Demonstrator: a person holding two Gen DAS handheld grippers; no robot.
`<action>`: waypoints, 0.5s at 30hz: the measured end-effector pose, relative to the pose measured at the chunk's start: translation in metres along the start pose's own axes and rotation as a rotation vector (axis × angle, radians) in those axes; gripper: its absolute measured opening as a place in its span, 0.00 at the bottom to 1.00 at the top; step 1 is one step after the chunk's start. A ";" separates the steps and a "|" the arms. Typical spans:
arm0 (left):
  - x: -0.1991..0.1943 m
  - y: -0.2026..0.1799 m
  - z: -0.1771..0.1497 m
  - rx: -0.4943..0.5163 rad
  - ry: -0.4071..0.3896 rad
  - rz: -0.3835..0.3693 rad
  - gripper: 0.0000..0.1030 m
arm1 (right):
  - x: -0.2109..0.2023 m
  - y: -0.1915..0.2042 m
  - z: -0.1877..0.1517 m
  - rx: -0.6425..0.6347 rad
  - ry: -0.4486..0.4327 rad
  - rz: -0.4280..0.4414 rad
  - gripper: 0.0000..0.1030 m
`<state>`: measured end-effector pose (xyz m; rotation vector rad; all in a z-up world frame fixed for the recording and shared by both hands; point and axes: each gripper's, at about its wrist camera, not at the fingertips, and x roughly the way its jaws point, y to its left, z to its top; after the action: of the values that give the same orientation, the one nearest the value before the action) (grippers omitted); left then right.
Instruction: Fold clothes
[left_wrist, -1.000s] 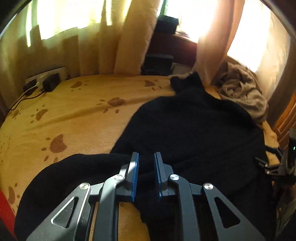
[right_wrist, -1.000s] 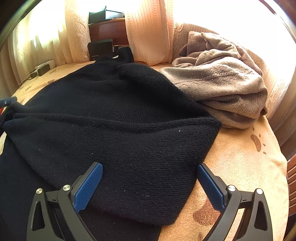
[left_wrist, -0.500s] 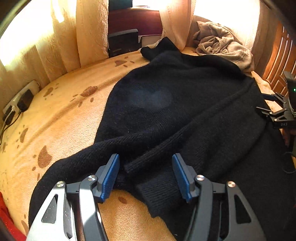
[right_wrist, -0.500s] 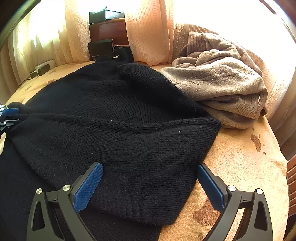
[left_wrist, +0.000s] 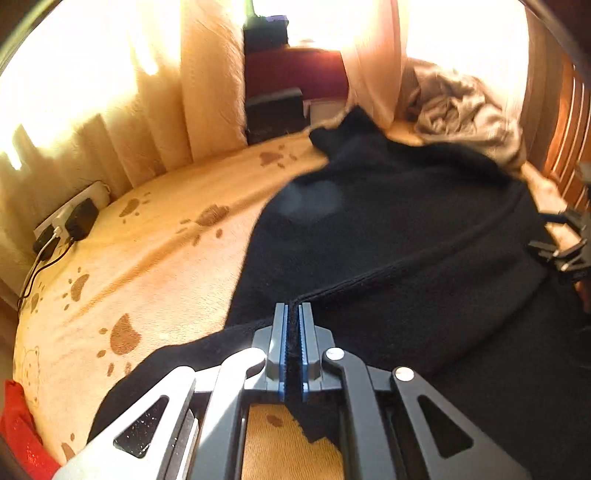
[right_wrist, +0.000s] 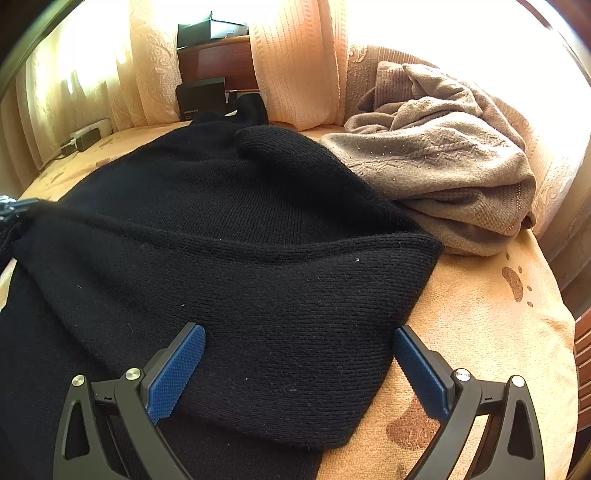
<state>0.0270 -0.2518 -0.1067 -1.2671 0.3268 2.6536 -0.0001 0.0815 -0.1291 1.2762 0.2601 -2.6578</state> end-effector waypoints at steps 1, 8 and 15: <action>0.005 -0.002 0.000 0.014 0.009 0.008 0.11 | 0.000 0.000 0.000 0.001 0.001 0.001 0.99; 0.001 0.011 0.002 -0.022 0.012 0.109 0.89 | 0.001 -0.001 0.000 0.002 -0.001 0.004 0.99; -0.052 0.010 0.002 -0.211 -0.171 -0.056 0.89 | -0.039 -0.007 0.003 0.051 -0.211 -0.044 0.99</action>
<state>0.0552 -0.2641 -0.0635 -1.0741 -0.0147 2.7814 0.0201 0.0905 -0.0961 1.0022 0.1929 -2.8254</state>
